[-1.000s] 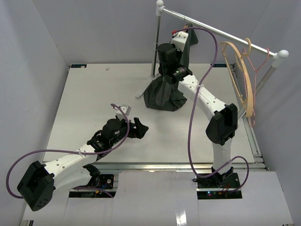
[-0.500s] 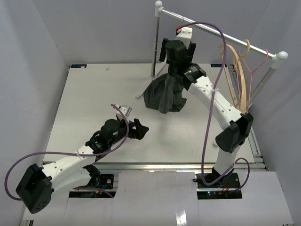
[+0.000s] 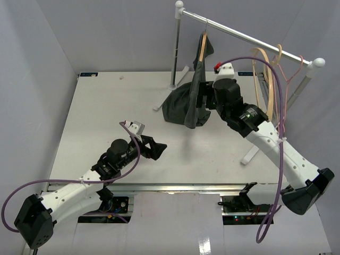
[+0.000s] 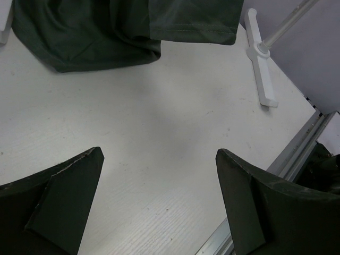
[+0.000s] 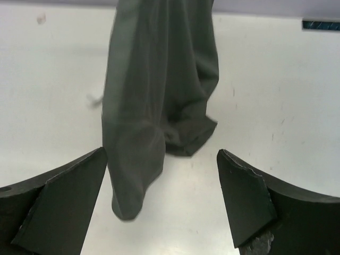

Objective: Place the t-shirt on the hanger
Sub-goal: Reset both arms

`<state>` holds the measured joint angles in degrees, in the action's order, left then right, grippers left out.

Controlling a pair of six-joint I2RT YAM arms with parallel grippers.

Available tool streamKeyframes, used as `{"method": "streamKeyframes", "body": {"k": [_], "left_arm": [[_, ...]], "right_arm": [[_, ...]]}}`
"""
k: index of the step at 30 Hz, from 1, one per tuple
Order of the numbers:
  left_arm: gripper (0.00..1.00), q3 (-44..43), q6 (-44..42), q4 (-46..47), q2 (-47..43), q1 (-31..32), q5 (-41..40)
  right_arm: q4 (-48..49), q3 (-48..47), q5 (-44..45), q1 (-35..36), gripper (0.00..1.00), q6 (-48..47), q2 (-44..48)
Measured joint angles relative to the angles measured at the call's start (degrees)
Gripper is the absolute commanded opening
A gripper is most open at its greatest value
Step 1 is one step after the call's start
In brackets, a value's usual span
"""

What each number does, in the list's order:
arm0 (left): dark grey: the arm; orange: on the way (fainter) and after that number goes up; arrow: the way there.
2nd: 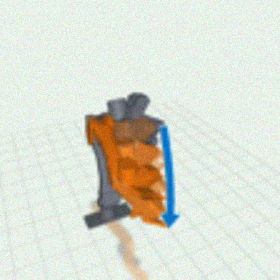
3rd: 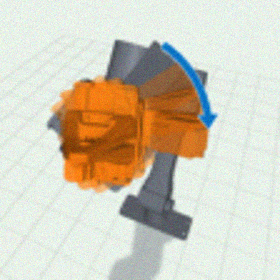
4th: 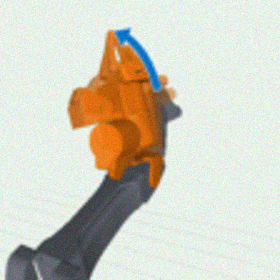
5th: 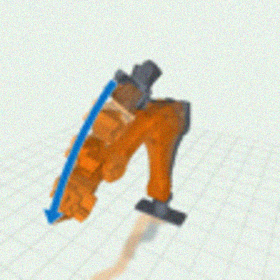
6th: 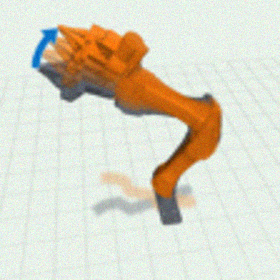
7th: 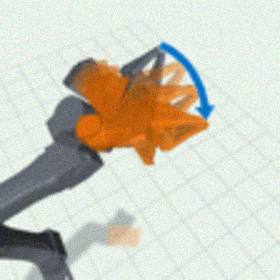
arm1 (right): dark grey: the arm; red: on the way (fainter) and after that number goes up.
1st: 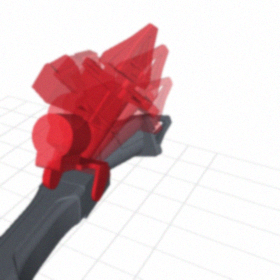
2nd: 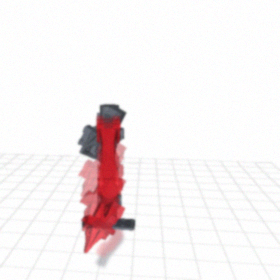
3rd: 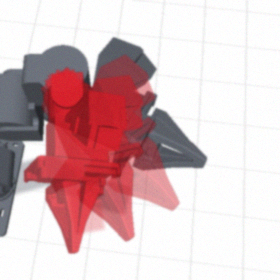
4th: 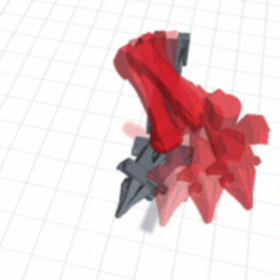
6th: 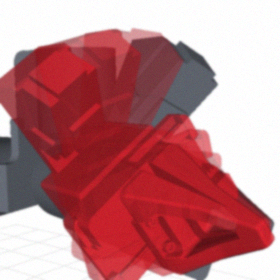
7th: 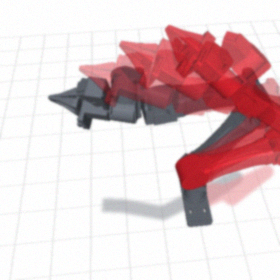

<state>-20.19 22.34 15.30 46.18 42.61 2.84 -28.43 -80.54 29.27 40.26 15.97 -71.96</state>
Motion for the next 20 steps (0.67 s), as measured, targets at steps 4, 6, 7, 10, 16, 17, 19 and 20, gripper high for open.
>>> {"method": "streamKeyframes", "body": {"k": [4, 6, 7, 10, 16, 17, 19, 20], "left_arm": [[0.98, 0.39, -0.52, 1.18, 0.23, 0.0, 2.45], [0.98, 0.69, -0.56, 1.77, -0.19, 0.0, 3.39], [0.98, 0.81, -0.52, 1.82, -0.62, 0.0, 3.84], [0.98, 0.99, -0.5, 1.84, -2.9, 0.04, 4.87], [0.98, 1.44, -0.51, 2.85, -10.01, 0.73, 5.11], [0.98, 1.7, -0.54, 3.02, -10.99, 0.85, 5.01], [0.98, 2.14, -0.63, 3.14, -12.46, 1.05, 4.79], [0.98, 2.26, -0.68, 3.18, -12.91, 1.12, 4.67]], "right_arm": [[2.56, 12.69, -5.08, 1.3, 0.9, -0.34, 8.7], [3.83, 18.12, -7.1, 2.1, 0.9, -0.58, 13.8], [5.39, 20.73, -8.11, 2.49, 0.9, -0.71, 16.11], [9.18, 28.91, -11.5, 3.25, 0.9, -0.81, 22.39], [12.46, 39.92, -16.09, 3.4, 0.9, 0.04, 30.83], [12.8, 40.18, -16.28, 3.4, 0.9, 0.06, 31.33], [13.74, 40.3, -16.37, 3.4, 0.9, 0.03, 32.14], [14.38, 40.31, -16.36, 3.4, 0.9, 0.02, 32.54]]}}
